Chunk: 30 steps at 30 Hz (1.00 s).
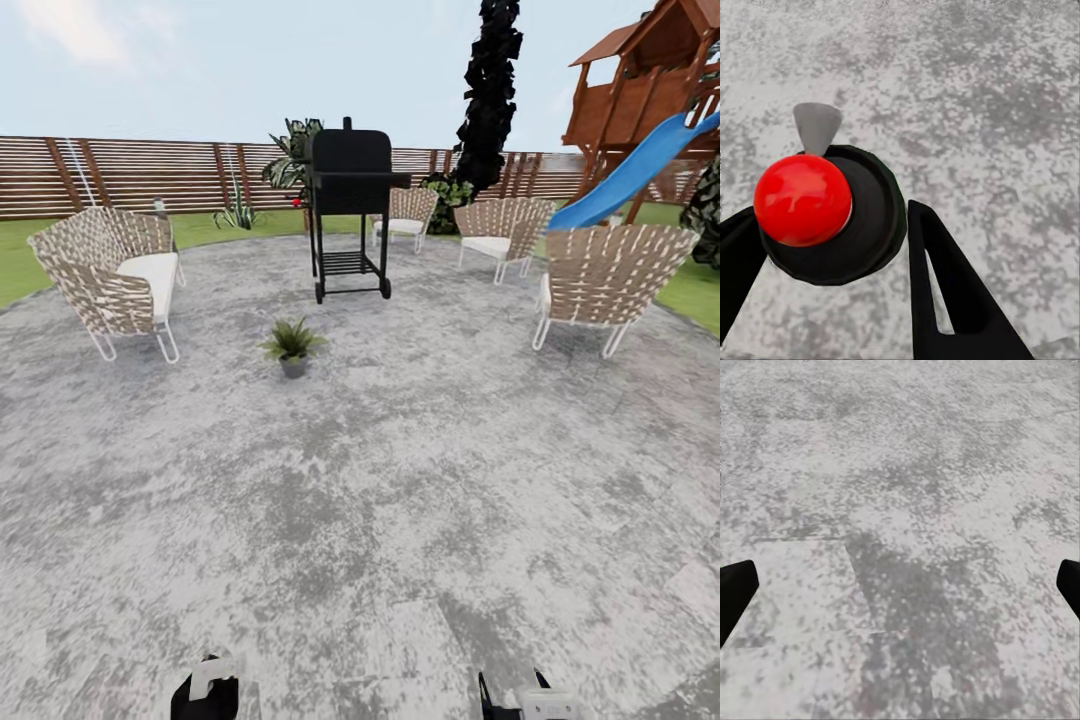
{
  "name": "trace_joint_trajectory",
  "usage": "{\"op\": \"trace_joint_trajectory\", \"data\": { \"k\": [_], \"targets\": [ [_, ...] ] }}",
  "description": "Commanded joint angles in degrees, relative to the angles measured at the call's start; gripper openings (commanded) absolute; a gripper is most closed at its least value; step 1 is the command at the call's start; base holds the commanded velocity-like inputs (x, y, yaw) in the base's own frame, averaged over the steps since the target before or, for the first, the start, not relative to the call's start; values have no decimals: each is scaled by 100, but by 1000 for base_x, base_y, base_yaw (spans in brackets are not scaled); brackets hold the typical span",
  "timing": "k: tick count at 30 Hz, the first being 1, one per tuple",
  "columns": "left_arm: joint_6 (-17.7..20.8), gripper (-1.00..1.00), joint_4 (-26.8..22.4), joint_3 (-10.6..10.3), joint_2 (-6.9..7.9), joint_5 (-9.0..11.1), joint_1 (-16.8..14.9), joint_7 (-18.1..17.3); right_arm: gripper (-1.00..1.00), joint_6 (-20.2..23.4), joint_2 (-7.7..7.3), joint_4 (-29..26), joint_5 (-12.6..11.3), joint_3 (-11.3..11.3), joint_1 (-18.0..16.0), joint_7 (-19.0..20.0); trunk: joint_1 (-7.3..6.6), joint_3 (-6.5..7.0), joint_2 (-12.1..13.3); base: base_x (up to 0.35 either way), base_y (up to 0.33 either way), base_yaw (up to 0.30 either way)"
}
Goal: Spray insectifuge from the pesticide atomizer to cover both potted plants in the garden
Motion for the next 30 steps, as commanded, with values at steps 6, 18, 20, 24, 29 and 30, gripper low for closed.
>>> {"op": "trace_joint_trajectory", "data": {
  "k": [6, 18, 20, 24, 29, 30],
  "targets": [
    [-19, -100, 4, -12, 1, 51, -3, -4, 100, -7, 0, 3, 61, 1, -3, -52, 2, -5, -2, 293, 187, 0],
    [-19, -100, 4, -14, 1, 51, -3, -4, 100, -7, 2, 3, 61, 1, -3, -52, 2, -5, -2, 286, 197, 0],
    [-19, -100, 4, -14, 1, 51, -3, -4, 100, -7, 0, 3, 61, 1, -3, -52, 2, -5, -2, 286, 195, 0],
    [-19, -100, 4, -14, 1, 51, -3, -4, 100, -7, 1, 3, 61, 1, -3, -52, 2, -5, -2, 286, 192, 0],
    [-19, -100, 4, -14, 1, 51, -3, -4, 100, -7, 4, 3, 61, 1, -3, -50, 2, -5, -2, 286, 188, 0],
    [-19, -100, 4, -14, 1, 51, -3, -4, 100, -7, 2, 3, 61, 1, -3, -51, 2, -5, -2, 286, 187, 0]
  ]
}}
